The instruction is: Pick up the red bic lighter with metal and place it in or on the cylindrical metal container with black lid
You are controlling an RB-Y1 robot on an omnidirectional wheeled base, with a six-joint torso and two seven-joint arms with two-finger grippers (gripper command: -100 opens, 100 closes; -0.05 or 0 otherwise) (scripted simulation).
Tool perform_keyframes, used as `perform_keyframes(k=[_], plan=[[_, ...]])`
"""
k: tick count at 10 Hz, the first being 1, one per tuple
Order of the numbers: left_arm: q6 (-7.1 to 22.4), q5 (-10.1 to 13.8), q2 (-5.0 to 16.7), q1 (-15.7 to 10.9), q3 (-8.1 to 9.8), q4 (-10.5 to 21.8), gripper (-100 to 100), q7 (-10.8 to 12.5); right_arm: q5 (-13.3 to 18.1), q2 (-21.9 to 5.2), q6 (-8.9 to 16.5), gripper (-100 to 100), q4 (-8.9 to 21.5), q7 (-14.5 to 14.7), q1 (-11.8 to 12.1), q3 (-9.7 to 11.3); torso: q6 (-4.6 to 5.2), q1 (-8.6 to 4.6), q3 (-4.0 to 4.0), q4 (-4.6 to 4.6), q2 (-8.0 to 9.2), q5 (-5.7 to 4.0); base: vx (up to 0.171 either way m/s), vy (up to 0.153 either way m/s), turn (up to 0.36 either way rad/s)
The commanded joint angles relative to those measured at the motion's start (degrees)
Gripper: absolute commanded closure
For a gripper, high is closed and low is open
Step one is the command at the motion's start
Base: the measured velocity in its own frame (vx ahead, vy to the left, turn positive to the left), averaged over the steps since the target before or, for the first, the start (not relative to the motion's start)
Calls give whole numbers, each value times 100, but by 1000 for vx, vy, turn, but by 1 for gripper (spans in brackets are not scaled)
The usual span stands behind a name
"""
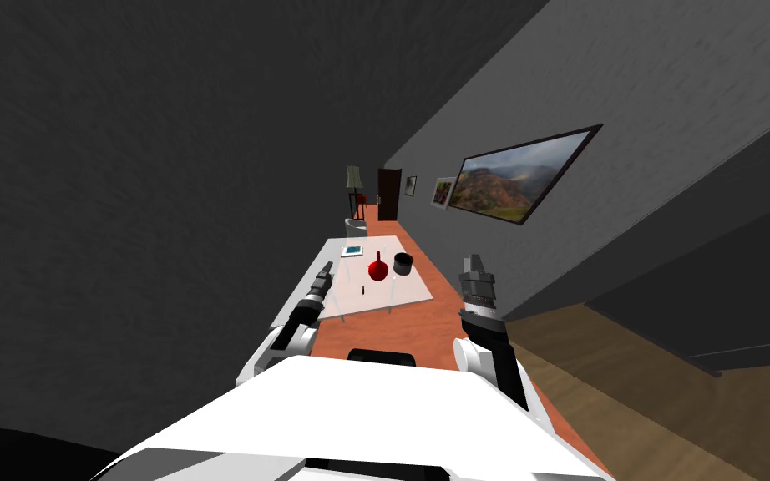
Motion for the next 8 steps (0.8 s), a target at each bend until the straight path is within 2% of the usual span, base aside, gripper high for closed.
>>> perform_keyframes(k=[1, 2, 3, 6, 7, 8], plan=[[286, -28, 138, -79, -28, 272, -100, -19, 0, 0, 0, 0, 0, 0, 0, 0, 0, 0, 0, 0, 0, 0, -5, -153, -65], [478, -55, 201, -140, -61, 452, -100, -50, 0, 0, 0, 0, 0, 0, 0, 0, -1, -14, -3, -1, -5, -3, -19, -157, -58], [501, -55, 201, -140, -61, 460, -100, -50, 0, 0, 0, 0, 0, 0, 0, 0, -1, -17, -1, -1, -1, -4, -29, -108, -20], [1027, -114, 402, -342, -174, 1028, -100, -173, 0, 0, 0, 0, 0, 0, 0, 0, 0, -4, 0, 0, 0, -2, -18, -120, -80], [1076, -114, 402, -342, -174, 1028, -100, -173, 0, 0, 0, 0, 0, 0, 0, 0, -1, -10, -1, 0, -1, -3, -12, -96, -28], [1248, -123, 475, -418, -217, 1216, -100, -226, 0, 0, 0, 0, 0, 0, 1, 0, -3, 4, 0, 0, -1, -2, 1, -80, -57]])
